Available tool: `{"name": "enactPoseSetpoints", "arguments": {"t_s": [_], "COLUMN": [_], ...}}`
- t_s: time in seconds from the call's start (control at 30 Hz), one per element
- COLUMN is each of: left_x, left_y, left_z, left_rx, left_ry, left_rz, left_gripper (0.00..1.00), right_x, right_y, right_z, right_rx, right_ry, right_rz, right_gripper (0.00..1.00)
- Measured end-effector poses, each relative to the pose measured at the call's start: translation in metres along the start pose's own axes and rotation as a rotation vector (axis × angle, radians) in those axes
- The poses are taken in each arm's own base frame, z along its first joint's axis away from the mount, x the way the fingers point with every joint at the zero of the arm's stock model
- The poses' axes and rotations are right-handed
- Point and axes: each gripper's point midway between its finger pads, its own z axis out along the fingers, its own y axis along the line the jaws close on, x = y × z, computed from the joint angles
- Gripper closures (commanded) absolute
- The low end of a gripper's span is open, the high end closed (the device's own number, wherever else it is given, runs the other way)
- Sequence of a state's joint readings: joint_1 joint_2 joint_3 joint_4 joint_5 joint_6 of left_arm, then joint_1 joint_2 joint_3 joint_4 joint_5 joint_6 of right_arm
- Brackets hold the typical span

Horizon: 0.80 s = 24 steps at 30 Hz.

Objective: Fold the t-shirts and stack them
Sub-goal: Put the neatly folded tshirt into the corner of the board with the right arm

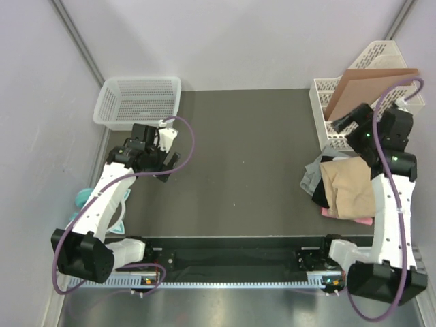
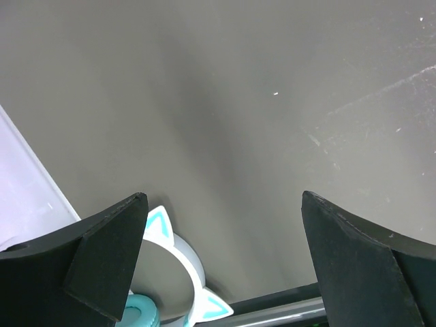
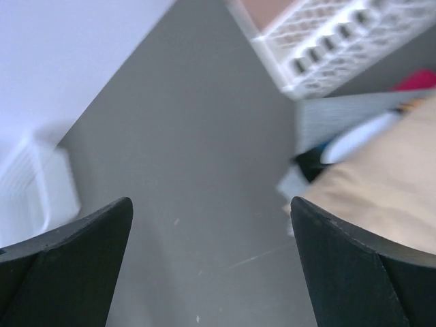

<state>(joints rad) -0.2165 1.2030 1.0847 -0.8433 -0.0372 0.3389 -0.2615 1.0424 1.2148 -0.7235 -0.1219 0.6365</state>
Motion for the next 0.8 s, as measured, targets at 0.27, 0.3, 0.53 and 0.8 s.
{"name": "enactPoseSetpoints", "arguments": {"t_s": [0.27,0.3,0.53,0.8], "left_x": [0.007,0.009,0.025,0.023], "left_y": [0.005,0.006,0.004,0.011], "left_z": [-0.001,0.000,0.007,0.031], "left_rx": [-0.018,-0.016,0.012,0.041], "left_ry": [0.003,0.006,0.009,-0.021], "left_rz": [-0.069,-0.082,-0.146,-0.220], "left_gripper": [0.01,0.01,0.01,0.01], "right_x": [0.085,0.098,0.169,0.198], "right_y": [0.124,0.130,0.157,0.210], "right_z": [-0.025,-0.025,-0.024,-0.013], "right_rx": [-0.417,-0.436,-0.503,-0.546], "right_ry": [0.186,0.217,0.357,0.394], "right_rz": [-0.341,-0.373,-0.538,-0.629], "right_gripper": [0.00,0.00,0.00,0.00]}}
